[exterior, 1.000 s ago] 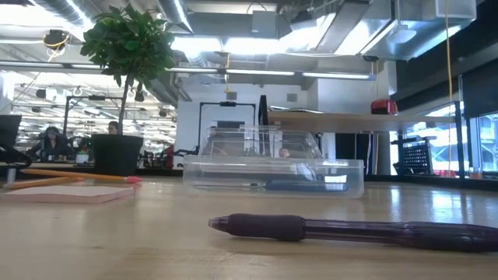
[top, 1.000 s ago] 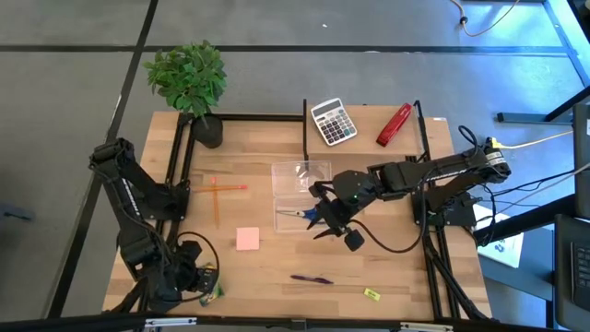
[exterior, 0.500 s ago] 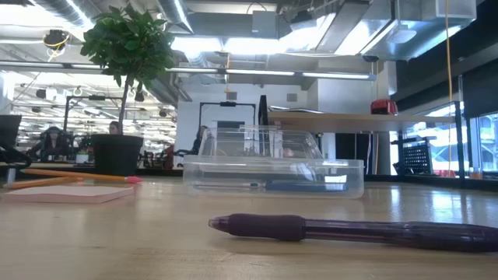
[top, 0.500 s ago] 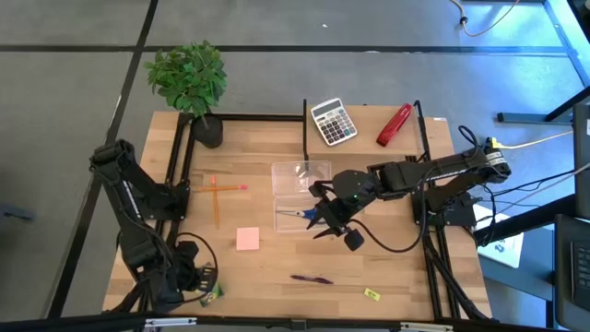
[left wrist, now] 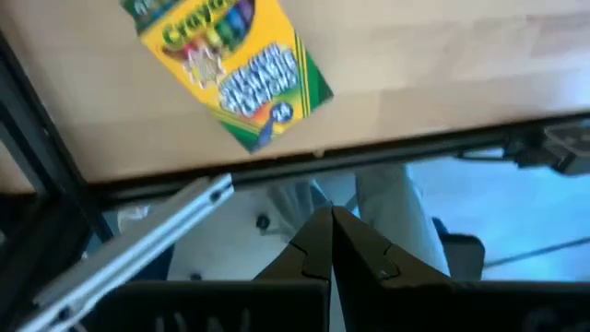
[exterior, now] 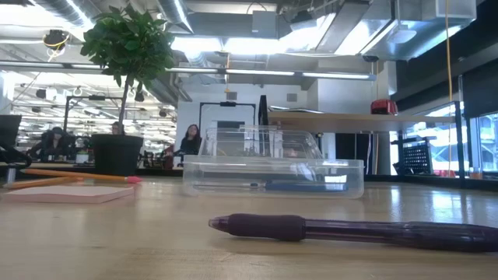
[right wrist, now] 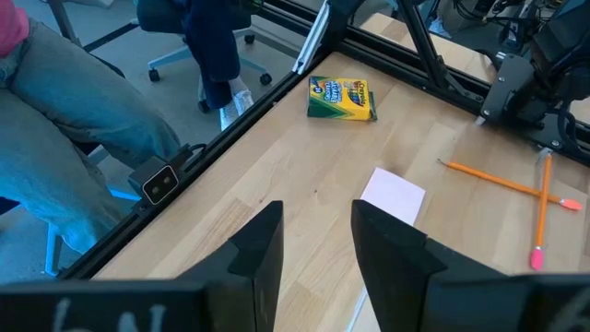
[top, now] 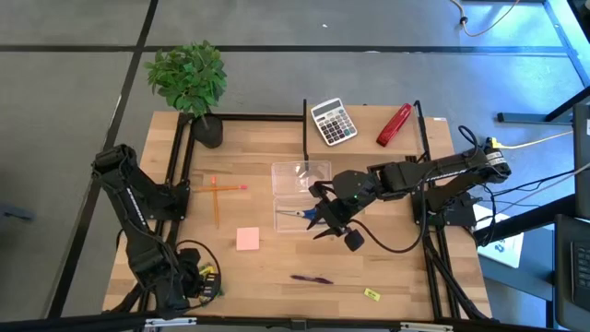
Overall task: Pack school essentials
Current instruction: Put the yellow crayon box into the transparent supply box
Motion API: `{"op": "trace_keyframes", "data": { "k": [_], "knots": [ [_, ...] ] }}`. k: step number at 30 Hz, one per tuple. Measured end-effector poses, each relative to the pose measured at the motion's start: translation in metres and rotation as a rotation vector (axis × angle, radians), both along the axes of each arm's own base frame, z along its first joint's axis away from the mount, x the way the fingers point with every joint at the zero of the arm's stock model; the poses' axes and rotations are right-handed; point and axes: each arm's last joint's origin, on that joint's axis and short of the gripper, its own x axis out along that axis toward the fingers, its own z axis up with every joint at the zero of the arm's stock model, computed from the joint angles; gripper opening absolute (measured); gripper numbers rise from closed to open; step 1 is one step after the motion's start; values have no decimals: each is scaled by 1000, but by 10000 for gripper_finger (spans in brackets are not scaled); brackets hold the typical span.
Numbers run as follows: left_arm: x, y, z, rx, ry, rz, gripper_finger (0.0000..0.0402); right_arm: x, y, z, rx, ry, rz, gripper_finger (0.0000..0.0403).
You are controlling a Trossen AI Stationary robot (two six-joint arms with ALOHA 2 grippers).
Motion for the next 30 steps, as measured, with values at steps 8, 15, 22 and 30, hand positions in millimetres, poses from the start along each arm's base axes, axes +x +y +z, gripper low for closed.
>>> {"op": "trace_keyframes", "data": {
  "k": [8, 15, 22, 30],
  "knots": [
    [-1, -3, 1, -62, 52, -5, 0, 0, 0, 0, 0, 0, 0, 133],
    [1, -3, 1, -133, 124, 230, 0, 0, 0, 0, 0, 0, 0, 133],
    [3, -4, 2, -172, 135, 309, 0, 0, 0, 0, 0, 0, 0, 133],
    [3, -4, 2, -202, 192, 385, 5, 0, 0, 0, 0, 0, 0, 133]
  ]
}}
